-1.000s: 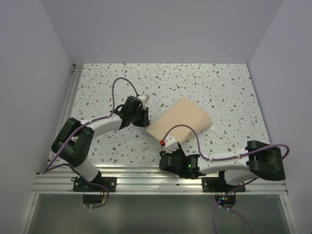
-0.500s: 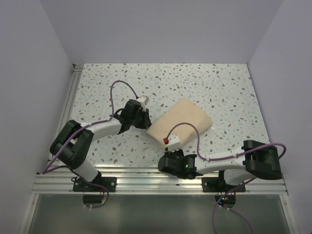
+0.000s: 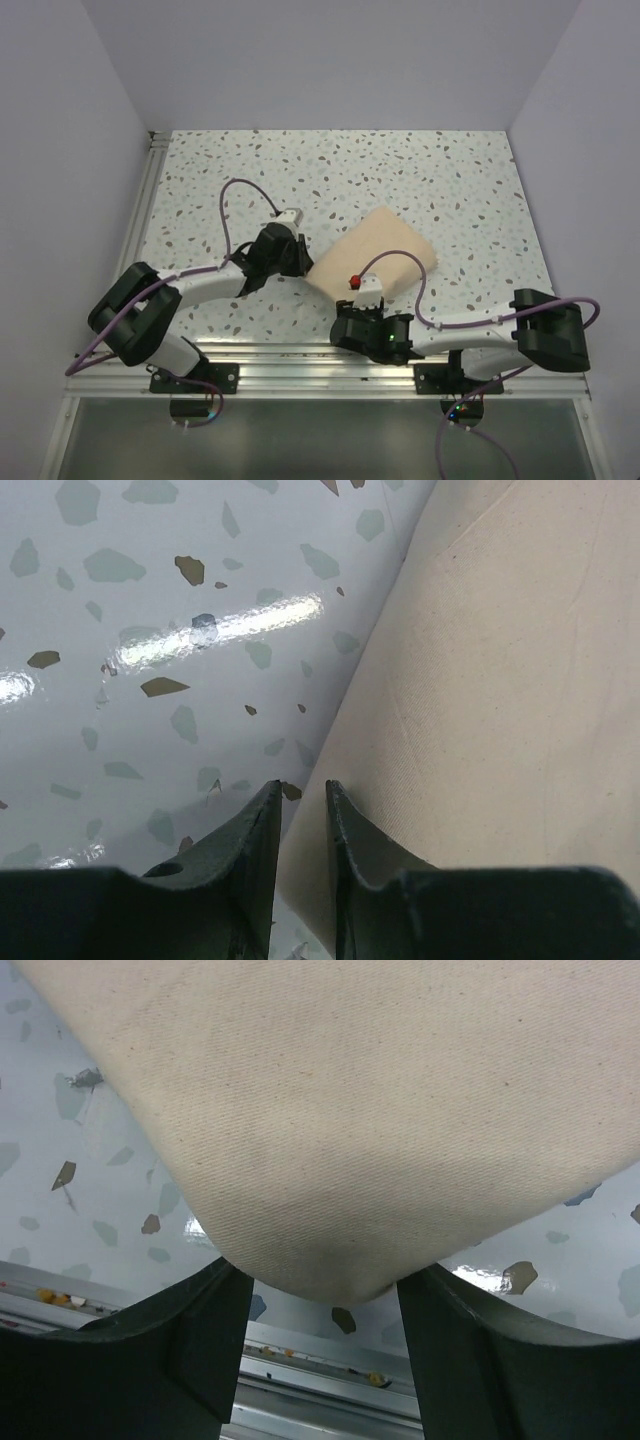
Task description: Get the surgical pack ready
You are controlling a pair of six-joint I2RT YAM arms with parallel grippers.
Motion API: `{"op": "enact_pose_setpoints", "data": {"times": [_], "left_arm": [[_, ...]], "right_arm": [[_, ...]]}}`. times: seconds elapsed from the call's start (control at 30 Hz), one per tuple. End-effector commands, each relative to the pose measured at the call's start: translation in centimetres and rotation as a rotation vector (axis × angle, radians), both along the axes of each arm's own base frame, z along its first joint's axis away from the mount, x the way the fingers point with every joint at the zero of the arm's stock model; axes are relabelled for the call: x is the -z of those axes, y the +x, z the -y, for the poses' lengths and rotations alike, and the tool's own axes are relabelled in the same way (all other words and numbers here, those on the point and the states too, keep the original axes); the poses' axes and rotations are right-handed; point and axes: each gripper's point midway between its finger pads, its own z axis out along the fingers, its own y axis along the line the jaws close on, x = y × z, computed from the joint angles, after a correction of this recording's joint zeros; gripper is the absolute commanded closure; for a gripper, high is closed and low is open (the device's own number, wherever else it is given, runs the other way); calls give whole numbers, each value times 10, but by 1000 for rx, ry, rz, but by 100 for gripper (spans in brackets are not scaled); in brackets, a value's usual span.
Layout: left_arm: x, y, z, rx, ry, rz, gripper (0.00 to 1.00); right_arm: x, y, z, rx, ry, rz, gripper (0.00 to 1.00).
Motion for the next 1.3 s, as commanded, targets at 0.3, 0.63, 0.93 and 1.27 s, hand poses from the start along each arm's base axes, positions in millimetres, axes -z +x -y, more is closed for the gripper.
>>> {"op": "enact_pose_setpoints", "data": {"times": [0.3,0.63,0.93,1.27], "left_arm": [[-18,3,15,7,-46,36,71],[-20,7,18,4,-61,33,71],[-18,2,17,-21,-94,35,71],[-23,0,7,-86,-108,77,71]], "right_arm": [[-17,-7,-4,-3,228,-29,29],[-5,-18,-2,-35,299,-83,20],[-13,3,-14,55,131,-63,25],[-6,28,4,284,126,-87,61]]}}
